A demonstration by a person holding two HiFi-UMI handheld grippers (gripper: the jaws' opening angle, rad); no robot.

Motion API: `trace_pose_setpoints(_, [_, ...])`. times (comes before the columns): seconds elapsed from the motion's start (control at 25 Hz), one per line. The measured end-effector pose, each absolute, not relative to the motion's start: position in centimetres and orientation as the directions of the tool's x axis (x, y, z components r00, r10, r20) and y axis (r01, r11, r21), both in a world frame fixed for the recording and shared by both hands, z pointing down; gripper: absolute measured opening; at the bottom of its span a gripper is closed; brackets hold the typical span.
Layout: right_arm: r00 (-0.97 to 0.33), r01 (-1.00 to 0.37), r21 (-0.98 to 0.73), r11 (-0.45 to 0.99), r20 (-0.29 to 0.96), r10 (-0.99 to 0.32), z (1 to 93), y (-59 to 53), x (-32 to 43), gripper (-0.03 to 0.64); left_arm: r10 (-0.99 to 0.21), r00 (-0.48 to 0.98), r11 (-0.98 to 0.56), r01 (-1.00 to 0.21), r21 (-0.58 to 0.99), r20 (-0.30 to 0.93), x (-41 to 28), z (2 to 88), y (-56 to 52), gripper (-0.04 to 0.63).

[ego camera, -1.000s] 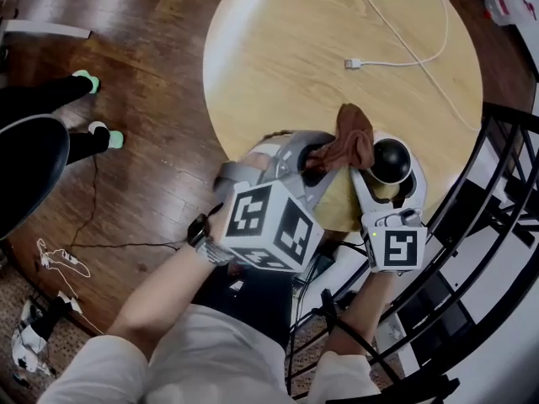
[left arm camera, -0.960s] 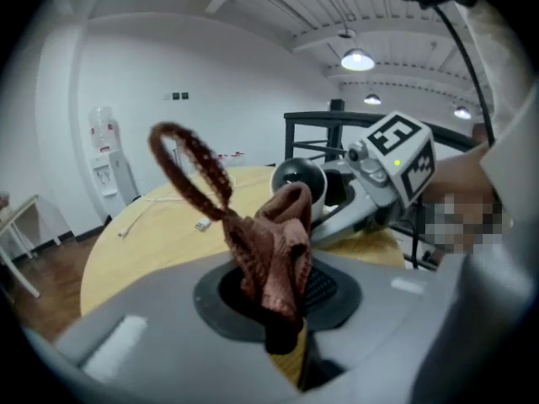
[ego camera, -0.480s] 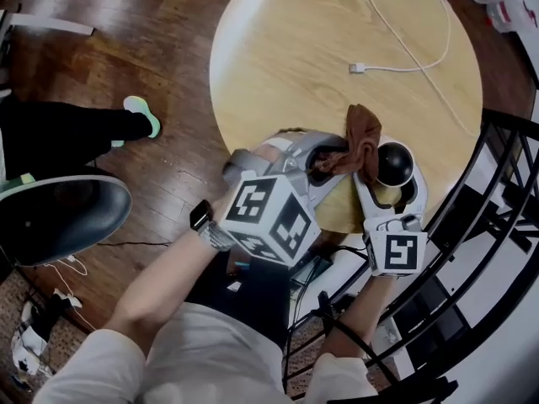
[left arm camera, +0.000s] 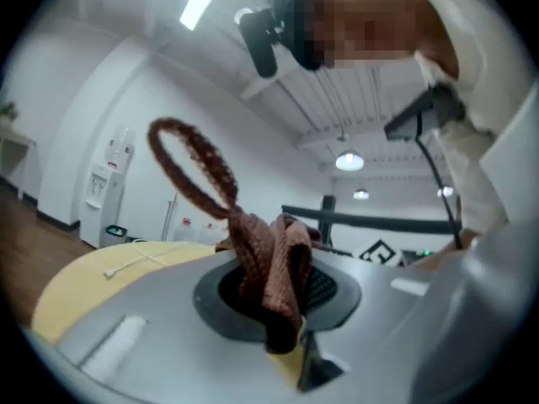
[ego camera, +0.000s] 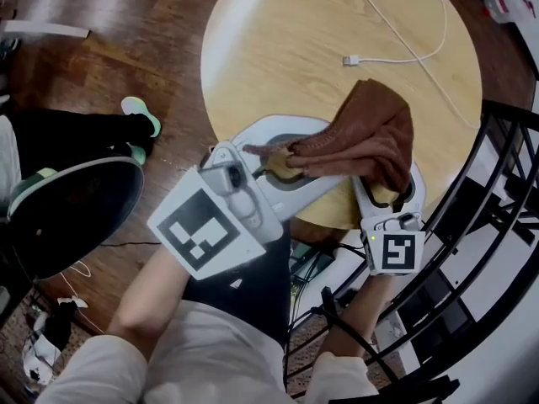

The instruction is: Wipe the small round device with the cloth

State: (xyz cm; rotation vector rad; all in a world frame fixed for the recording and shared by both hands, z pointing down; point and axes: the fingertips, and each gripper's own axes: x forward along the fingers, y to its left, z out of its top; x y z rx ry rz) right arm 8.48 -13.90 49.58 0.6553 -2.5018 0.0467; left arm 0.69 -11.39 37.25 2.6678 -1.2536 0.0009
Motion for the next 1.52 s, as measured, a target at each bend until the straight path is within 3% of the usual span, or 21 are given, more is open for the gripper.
trace_pose_setpoints(0.08, [-0.733,-0.471,0.095,0.877,0.511,-0.449,49.6,-14.0,8.5,0.357,-0.756,0.649,-0.625,-0.754,0.2,0.083,1.5,38.0,-12.2,0.069])
trace_pose_setpoints(0.24, [-0.734,-0.479,0.088,0.874,0.505,-0.453,49.4,-14.1,8.3,0.357,-0.669,0.655,-0.688,-0.724,0.041,0.35,4.2,44.0,-11.4,0.069])
trace_pose_setpoints(0.6, [-0.701,-0.53,0.096,0.843,0.511,-0.498,49.8,-14.5,9.1,0.331,-0.541,0.575,-0.721,-0.693,0.013,0.614,5.0,50.3,-8.9,0.069])
trace_pose_setpoints(0.76, [-0.59,-0.652,0.102,0.752,0.555,-0.586,50.0,-14.3,9.4,0.316,-0.601,0.547,-0.672,-0.74,0.002,0.584,3.0,49.2,-9.0,0.069])
trace_pose_setpoints(0.96, [-0.359,-0.882,0.053,0.469,0.569,-0.74,50.3,-14.1,10.6,0.291,-0.69,0.501,-0.566,-0.823,0.042,0.522,-0.5,47.6,-10.1,0.069])
trace_pose_setpoints(1.08, [-0.349,-0.908,-0.006,0.42,0.565,-0.748,50.2,-14.1,10.7,0.291,-0.703,0.489,-0.563,-0.826,0.016,0.517,-1.3,47.4,-10.1,0.069])
trace_pose_setpoints(1.2, [-0.474,-0.827,-0.015,0.562,0.554,-0.684,49.6,-13.5,10.5,0.313,-0.719,0.497,-0.541,-0.839,0.056,0.486,-1.4,46.8,-10.1,0.069])
trace_pose_setpoints(1.36, [-0.678,-0.55,0.073,0.832,0.542,-0.497,49.6,-12.5,11.0,0.35,-0.713,0.531,-0.548,-0.83,0.109,0.458,-1.1,46.9,-9.6,0.069])
trace_pose_setpoints(1.52, [-0.783,-0.349,0.084,0.933,0.522,-0.34,48.6,-13.9,10.1,0.356,-0.706,0.542,-0.559,-0.822,0.112,0.455,-0.8,46.9,-9.3,0.07])
